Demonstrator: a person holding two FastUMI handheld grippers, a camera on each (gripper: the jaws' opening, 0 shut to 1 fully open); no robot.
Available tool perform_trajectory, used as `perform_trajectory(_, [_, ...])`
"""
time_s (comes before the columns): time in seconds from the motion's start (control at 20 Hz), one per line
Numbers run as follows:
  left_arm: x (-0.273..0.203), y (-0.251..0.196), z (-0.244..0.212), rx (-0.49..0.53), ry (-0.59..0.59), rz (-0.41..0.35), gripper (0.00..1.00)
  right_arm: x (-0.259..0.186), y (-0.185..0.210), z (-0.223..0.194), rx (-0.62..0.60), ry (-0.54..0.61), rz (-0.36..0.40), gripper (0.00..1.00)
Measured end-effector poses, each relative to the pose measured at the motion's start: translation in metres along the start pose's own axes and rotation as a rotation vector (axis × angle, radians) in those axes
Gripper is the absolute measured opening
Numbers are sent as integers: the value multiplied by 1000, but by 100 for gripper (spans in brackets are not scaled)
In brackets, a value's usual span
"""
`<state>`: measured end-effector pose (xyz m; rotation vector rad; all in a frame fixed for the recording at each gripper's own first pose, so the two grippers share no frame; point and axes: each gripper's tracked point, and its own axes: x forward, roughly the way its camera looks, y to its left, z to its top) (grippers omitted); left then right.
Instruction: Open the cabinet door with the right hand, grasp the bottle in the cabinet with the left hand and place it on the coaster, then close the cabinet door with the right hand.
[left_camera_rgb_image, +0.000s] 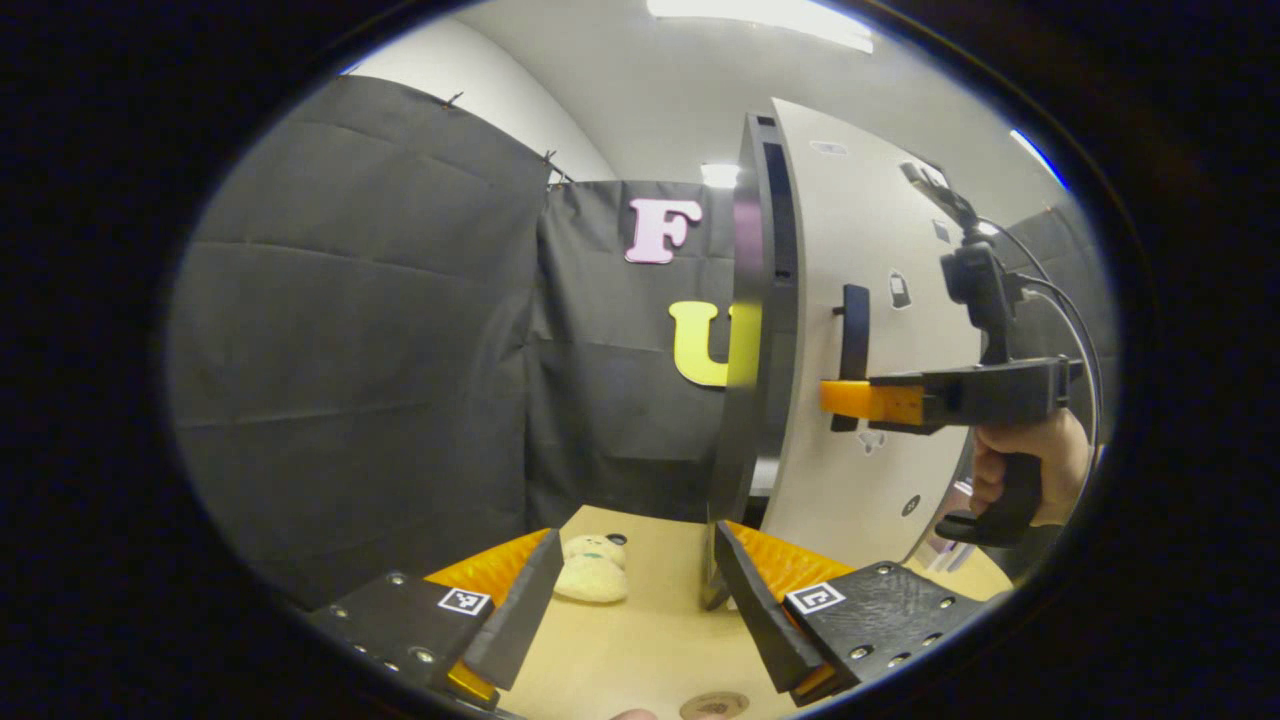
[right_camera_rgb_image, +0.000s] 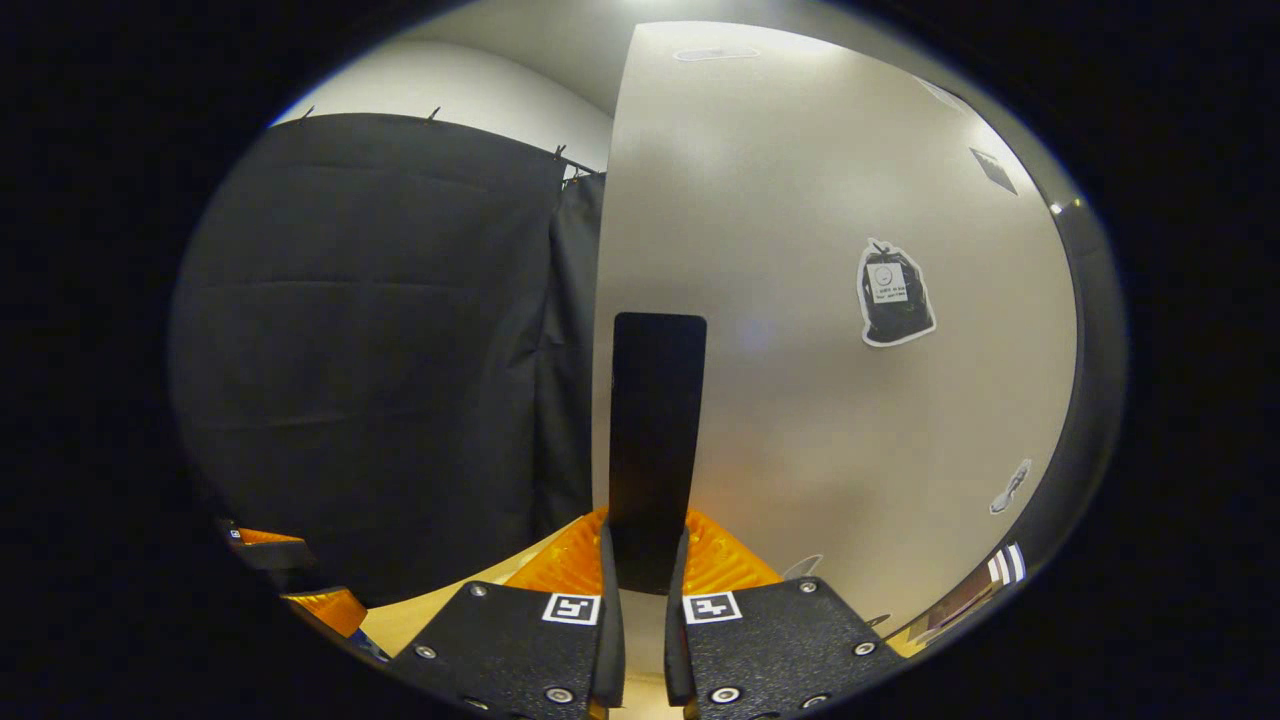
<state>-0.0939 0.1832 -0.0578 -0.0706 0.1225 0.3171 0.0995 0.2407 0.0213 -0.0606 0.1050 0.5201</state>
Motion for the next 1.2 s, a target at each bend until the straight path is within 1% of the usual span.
perform_trajectory(0.05, [-2, 2, -1, 8, 6, 18, 92, -4, 0, 4, 5, -3, 13, 16])
perform_trajectory(0.15, [-14, 3, 0, 29, 7, 58, 90, -8, -1, 11, 11, -9, 45, 16])
perform_trajectory(0.2, [-25, 3, 3, 37, 3, 72, 90, -4, -3, 1, 14, -9, 65, 16])
perform_trajectory(0.35, [-50, -13, 10, 50, -10, 108, 91, -5, -6, -2, 8, 0, 130, 16])
perform_trajectory(0.45, [-63, -30, 8, 43, -16, 109, 90, -9, -10, -3, 17, 14, 166, 16])
perform_trajectory(0.55, [-75, -52, 8, 67, -12, 96, 91, -15, -14, -4, 29, 10, 187, 16])
perform_trajectory(0.65, [-82, -72, 10, 98, -14, 91, 90, -24, -18, -5, 31, 12, 197, 16])
perform_trajectory(0.8, [-94, -106, 23, 104, -54, 65, 91, -41, -25, -7, 46, 18, 209, 16])
perform_trajectory(0.9, [-94, -126, 25, 129, -57, 45, 91, -50, -33, -9, 54, 15, 206, 16])
perform_trajectory(1.05, [-91, -157, 33, 145, -65, 11, 91, -57, -46, -10, 70, 26, 170, 16])
perform_trajectory(1.2, [-84, -189, 45, 156, -85, -19, 91, -60, -54, -11, 117, 26, 143, 16])
